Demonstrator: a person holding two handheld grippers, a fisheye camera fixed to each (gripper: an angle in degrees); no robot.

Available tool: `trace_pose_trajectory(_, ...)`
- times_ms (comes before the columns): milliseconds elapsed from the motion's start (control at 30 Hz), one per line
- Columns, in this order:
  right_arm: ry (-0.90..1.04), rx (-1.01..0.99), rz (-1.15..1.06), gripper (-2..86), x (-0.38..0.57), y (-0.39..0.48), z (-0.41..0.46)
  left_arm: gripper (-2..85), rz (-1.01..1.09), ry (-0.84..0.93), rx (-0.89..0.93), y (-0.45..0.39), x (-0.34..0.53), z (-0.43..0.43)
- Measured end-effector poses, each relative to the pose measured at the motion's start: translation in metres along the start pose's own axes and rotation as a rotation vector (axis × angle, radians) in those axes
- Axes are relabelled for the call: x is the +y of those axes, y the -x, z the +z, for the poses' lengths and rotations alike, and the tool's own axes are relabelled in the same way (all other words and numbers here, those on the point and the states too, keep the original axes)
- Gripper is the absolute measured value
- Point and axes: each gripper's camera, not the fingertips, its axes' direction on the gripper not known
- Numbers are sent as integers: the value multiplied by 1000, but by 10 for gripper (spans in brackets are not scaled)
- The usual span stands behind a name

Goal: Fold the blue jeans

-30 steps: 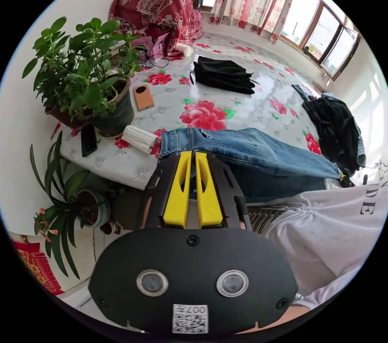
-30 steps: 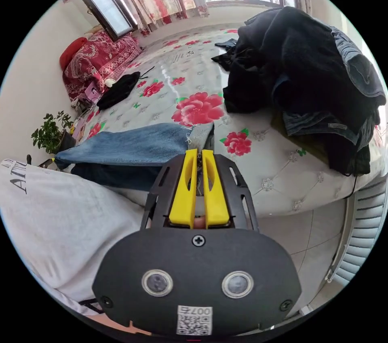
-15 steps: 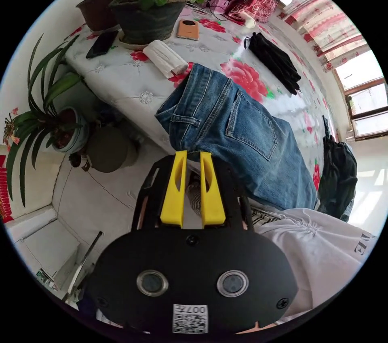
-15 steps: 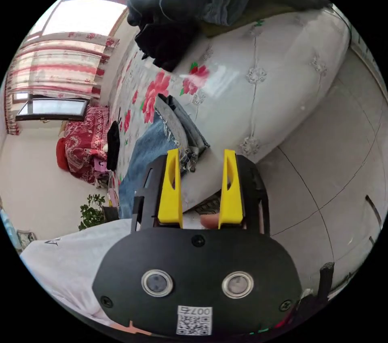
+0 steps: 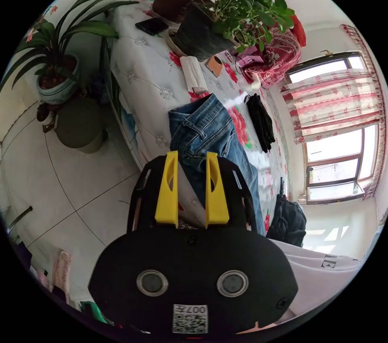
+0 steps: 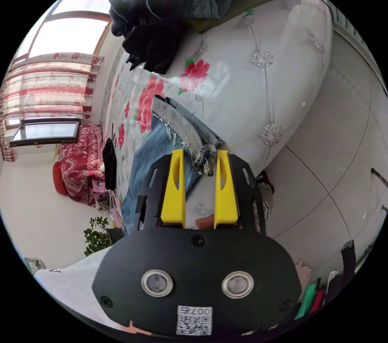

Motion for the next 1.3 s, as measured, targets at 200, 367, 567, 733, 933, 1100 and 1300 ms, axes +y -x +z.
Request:
trace_pose_trajectory(200, -33, -118, -52, 54, -19, 18, 7, 72, -6, 100, -8, -27, -52, 47)
trace_pose_trajectory(367, -217, -7, -121, 46, -35, 46, -22, 66, 224, 272, 71, -89, -62, 85)
trace_pose_trajectory(567, -227, -48, -121, 43, -28, 64, 8, 67, 123, 263, 152, -92, -73, 81)
trace_pose_trajectory(733, -81, -63, -799, 45, 46, 234, 62, 83, 174, 140, 112, -87, -94, 30)
trace_pose_trajectory(933, 370, -164, -1396, 51, 225, 352, 213, 146, 95, 179, 180, -52, -115, 62)
trace_pose_trajectory(1100, 819, 3, -1466, 56, 331, 340, 358, 137, 87, 232, 176, -37, -130, 103)
trace_pose_trajectory(1300, 592, 53, -1507, 73, 332, 351, 371, 73, 116, 230, 165, -15, -132, 118)
